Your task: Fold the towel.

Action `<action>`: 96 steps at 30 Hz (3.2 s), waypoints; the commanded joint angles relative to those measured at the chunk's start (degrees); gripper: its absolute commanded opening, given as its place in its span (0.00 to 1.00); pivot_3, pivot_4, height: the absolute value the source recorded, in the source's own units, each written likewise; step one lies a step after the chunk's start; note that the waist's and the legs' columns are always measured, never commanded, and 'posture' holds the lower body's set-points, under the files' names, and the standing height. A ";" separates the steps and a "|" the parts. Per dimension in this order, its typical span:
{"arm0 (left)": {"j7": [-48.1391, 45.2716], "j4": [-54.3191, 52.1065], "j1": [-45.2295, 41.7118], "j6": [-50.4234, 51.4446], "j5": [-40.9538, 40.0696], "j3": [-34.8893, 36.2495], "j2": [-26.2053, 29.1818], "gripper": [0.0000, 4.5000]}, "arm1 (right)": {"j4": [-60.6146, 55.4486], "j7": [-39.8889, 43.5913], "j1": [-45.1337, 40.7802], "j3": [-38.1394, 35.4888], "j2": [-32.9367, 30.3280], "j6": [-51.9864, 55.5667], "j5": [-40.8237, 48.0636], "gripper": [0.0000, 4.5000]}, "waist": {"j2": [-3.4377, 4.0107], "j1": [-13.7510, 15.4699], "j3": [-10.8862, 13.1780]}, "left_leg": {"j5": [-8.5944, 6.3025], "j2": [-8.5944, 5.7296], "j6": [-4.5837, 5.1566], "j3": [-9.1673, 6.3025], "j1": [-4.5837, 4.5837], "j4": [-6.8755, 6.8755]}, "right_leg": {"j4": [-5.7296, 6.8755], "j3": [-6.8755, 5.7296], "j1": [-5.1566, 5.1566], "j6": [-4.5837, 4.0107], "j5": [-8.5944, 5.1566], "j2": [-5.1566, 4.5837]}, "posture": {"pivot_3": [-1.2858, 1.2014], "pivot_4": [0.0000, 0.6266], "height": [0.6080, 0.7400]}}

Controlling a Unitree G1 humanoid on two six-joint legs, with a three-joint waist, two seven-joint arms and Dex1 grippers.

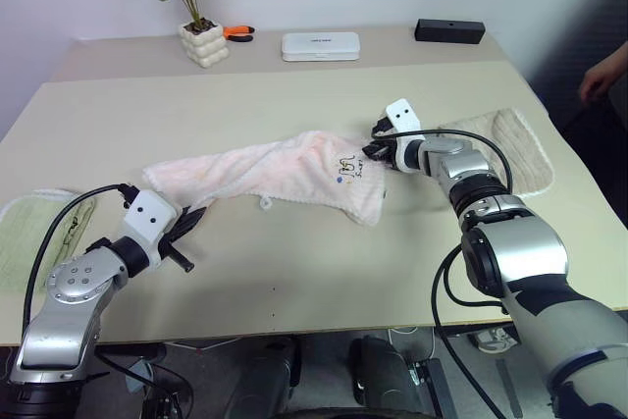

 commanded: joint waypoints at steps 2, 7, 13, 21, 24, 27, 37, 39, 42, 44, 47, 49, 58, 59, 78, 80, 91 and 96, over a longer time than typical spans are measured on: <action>-0.25 -1.65 1.38 -0.32 -0.62 3.23 1.26 0.00 | -15.89 8.43 7.01 5.89 -6.60 -6.09 -5.03 0.01 | 0.00 0.39 0.00 | 0.00 0.00 0.00 0.00 -0.01 0.00 | -0.01 0.01 -0.01 0.01 0.00 0.00 | 0.52 0.24 1.00; -1.02 -2.24 2.82 -0.12 -0.71 3.75 1.94 0.00 | -53.17 15.85 25.14 7.04 -13.01 6.70 -1.61 0.01 | 0.00 0.61 0.00 | -0.08 -0.01 0.02 0.01 -0.11 -0.01 | -0.04 0.03 -0.10 0.06 0.00 -0.02 | 0.52 0.24 1.00; -2.05 -1.63 0.62 0.20 -0.28 1.72 2.16 0.00 | -70.78 17.41 33.08 5.63 -16.13 17.70 1.35 0.20 | 0.04 0.44 0.02 | -0.08 0.23 -0.06 0.17 -0.11 0.07 | 0.03 0.32 -0.27 -0.06 0.07 0.13 | 0.52 0.24 1.00; -3.36 -0.62 -0.48 0.18 -0.17 1.38 2.55 0.00 | -63.66 13.05 27.19 -2.72 -13.00 25.23 9.72 0.62 | 0.02 0.48 0.02 | -0.08 0.24 -0.06 0.28 -0.12 0.08 | -0.04 0.42 -0.27 -0.08 0.09 0.14 | 0.52 0.24 1.00; -3.46 -1.08 -0.19 0.27 -0.25 1.00 2.23 0.00 | -52.82 9.82 22.40 -4.70 -10.33 25.40 10.76 0.62 | 0.01 0.51 0.02 | -0.08 0.26 -0.06 0.32 -0.10 0.07 | -0.04 0.47 -0.28 -0.09 0.09 0.17 | 0.52 0.24 1.00; -3.41 -1.33 0.07 0.24 -0.26 0.82 2.15 0.00 | -44.19 8.44 19.23 -3.53 -9.46 22.67 9.12 0.62 | 0.02 0.53 0.02 | -0.08 0.25 -0.06 0.33 -0.10 0.07 | -0.04 0.49 -0.28 -0.09 0.10 0.18 | 0.52 0.24 1.00; -2.99 -2.97 2.60 0.18 -0.75 1.59 1.79 0.00 | -43.19 15.32 21.39 4.51 -10.93 15.93 5.39 0.62 | 0.02 0.37 0.02 | -0.08 0.25 -0.05 0.42 -0.10 0.04 | -0.02 0.60 -0.37 -0.07 0.11 0.19 | 0.52 0.24 1.00; -2.90 -3.03 2.69 0.16 -0.74 1.49 1.75 0.00 | -43.88 15.78 22.39 5.17 -10.99 15.52 5.11 0.62 | 0.02 0.44 0.02 | -0.08 0.25 -0.05 0.43 -0.11 0.05 | -0.02 0.61 -0.36 -0.07 0.11 0.19 | 0.52 0.24 1.00; -2.99 -2.81 2.54 0.14 -0.78 1.35 1.84 0.00 | -46.25 16.71 23.94 5.26 -11.25 15.97 5.80 0.62 | 0.02 0.46 0.02 | -0.09 0.25 -0.05 0.44 -0.10 0.05 | -0.02 0.63 -0.37 -0.06 0.11 0.19 | 0.52 0.24 1.00; -3.16 -2.59 2.37 0.06 -0.77 1.24 1.94 0.00 | -47.89 16.49 24.63 4.70 -11.39 16.71 6.25 0.62 | 0.02 0.48 0.02 | -0.09 0.25 -0.05 0.44 -0.10 0.04 | -0.01 0.63 -0.37 -0.06 0.11 0.19 | 0.52 0.24 1.00; -3.39 -2.32 2.21 -0.10 -0.66 1.08 2.07 0.00 | -50.04 16.20 24.99 2.94 -11.71 18.63 7.65 0.62 | 0.02 0.47 0.02 | -0.09 0.25 -0.05 0.45 -0.11 0.04 | -0.02 0.65 -0.38 -0.06 0.12 0.19 | 0.52 0.24 1.00; -3.50 -2.12 2.17 -0.24 -0.56 0.97 2.08 0.00 | -52.41 16.86 25.61 2.00 -12.43 20.35 8.95 0.62 | 0.02 0.54 0.02 | -0.09 0.25 -0.05 0.45 -0.11 0.04 | -0.01 0.65 -0.38 -0.06 0.11 0.19 | 0.52 0.24 1.00; -3.85 -1.69 2.08 -0.74 0.10 -0.15 1.97 0.00 | -55.81 13.85 29.84 5.41 -14.55 19.70 5.14 0.99 | 0.02 0.50 0.02 | -0.09 0.26 -0.04 0.49 -0.11 0.05 | -0.01 0.67 -0.39 -0.06 0.11 0.18 | 0.52 0.24 1.00; -3.92 -1.62 2.12 -0.79 0.07 -0.06 2.03 0.00 | -55.63 13.16 29.91 5.29 -14.41 20.03 4.98 0.99 | 0.00 0.52 0.01 | -0.09 0.28 -0.04 0.53 -0.10 0.05 | -0.01 0.68 -0.40 -0.06 0.12 0.18 | 0.52 0.24 1.00; -4.10 0.25 2.84 -3.08 0.63 0.05 2.08 0.00 | -57.89 10.05 31.08 3.50 -14.98 25.31 6.50 0.01 | -0.06 0.67 -0.03 | -0.09 0.28 -0.04 0.54 -0.10 0.10 | -0.03 0.69 -0.36 -0.07 0.12 0.18 | 0.52 0.24 1.00; -4.02 0.43 2.93 -3.44 0.65 0.23 2.11 0.00 | -57.93 9.27 30.66 3.04 -15.04 25.40 6.44 0.01 | -0.06 0.68 -0.03 | -0.09 0.28 -0.04 0.54 -0.10 0.10 | -0.03 0.69 -0.36 -0.07 0.12 0.18 | 0.52 0.24 1.00; 11.76 16.02 -23.77 -9.87 2.46 7.34 0.29 0.00 | -46.51 -4.24 11.67 -2.06 -15.53 7.61 1.88 0.01 | -0.09 0.64 0.13 | 0.00 0.29 -0.14 0.54 -0.19 0.14 | -0.01 0.67 -0.50 0.06 0.38 0.25 | 0.52 0.24 1.00; 18.13 28.53 -40.70 -14.17 2.98 10.30 2.49 0.00 | -39.30 -7.82 0.99 -5.23 -15.62 -1.65 2.24 0.01 | -0.16 0.09 0.10 | 0.14 0.26 -0.39 0.75 -0.18 0.06 | -0.07 0.73 -0.56 0.17 0.43 0.27 | 0.52 0.24 1.00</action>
